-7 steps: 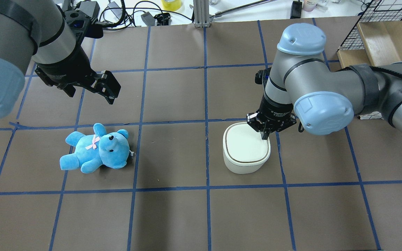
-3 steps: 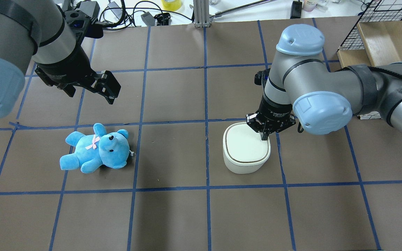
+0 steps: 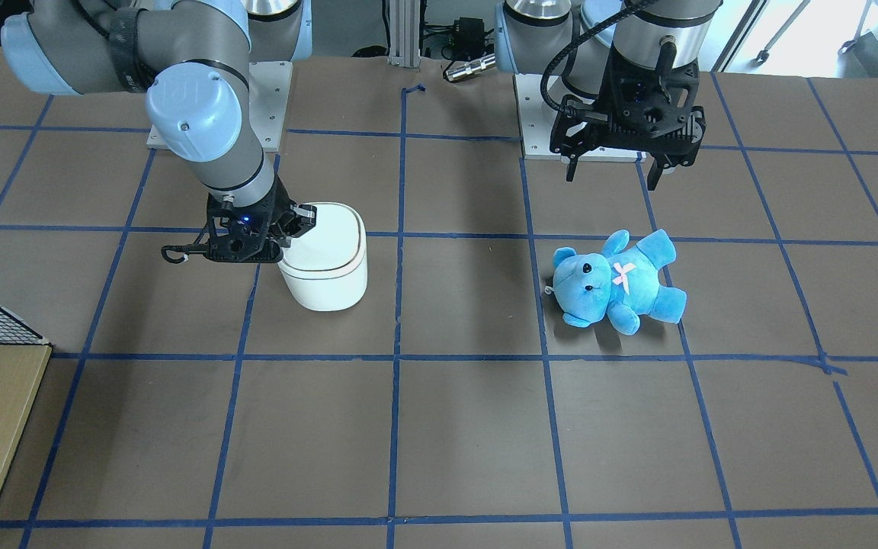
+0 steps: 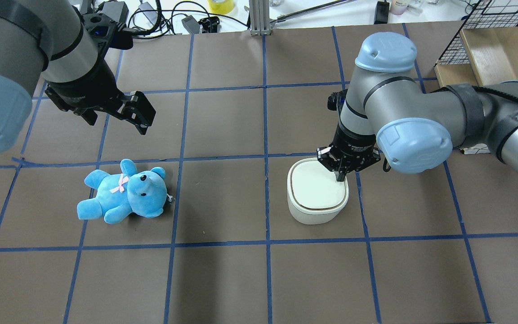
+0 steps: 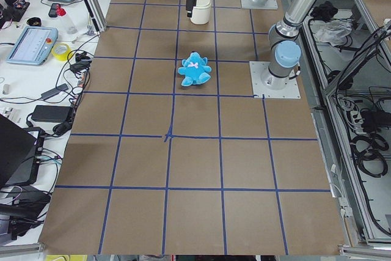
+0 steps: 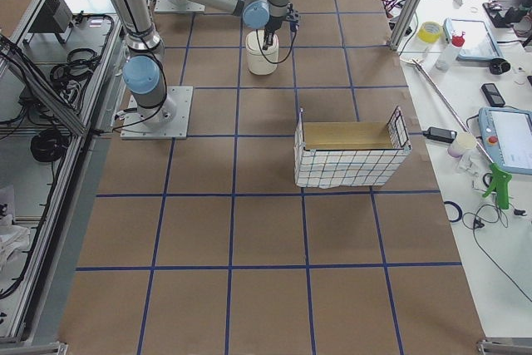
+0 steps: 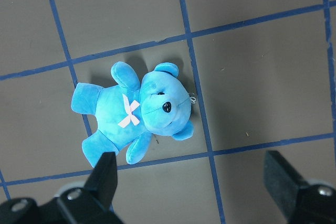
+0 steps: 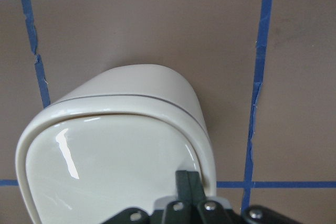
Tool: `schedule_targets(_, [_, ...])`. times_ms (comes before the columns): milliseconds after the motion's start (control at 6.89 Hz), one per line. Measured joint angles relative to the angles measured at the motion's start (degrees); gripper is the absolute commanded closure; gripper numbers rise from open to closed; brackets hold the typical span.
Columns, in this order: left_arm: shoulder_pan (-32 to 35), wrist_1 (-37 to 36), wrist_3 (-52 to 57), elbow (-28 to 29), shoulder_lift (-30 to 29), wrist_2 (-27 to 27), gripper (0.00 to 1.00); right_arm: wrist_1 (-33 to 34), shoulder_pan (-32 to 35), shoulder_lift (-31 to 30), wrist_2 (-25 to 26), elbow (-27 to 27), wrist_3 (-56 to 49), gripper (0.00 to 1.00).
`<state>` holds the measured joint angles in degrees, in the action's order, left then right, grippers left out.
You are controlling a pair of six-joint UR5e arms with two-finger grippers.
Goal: Open trash can with right arm
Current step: 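Lift the right gripper up and away, flipping the lid open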
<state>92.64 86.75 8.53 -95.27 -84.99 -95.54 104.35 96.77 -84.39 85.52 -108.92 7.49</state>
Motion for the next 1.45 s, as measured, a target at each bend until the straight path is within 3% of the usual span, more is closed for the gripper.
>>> schedule_targets(726, [0.00,0.00,0.00,0.00,0.00,0.00,0.00,-0.28,0.00,-1.10,0.08,1.45,0.74,0.98])
schedule_targets(871, [0.00,0.00,0.00,0.00,0.00,0.00,0.00,-0.82,0.00,-2.11,0.14,2.33,0.82,0.73])
schedule_targets(1016, [0.00,0.00,0.00,0.00,0.00,0.00,0.00,-1.32,-0.06,-3.06,0.36,3.49,0.83,0.15])
schedule_targets(1161, [0.00,0.00,0.00,0.00,0.00,0.00,0.00,-1.63,-0.23,-3.68,0.86,5.27,0.76,0.00])
schedule_targets(1452, [0.00,0.00,0.00,0.00,0.00,0.00,0.00,-3.73,-0.58,-4.00,3.49,10.37,0.30,0.00])
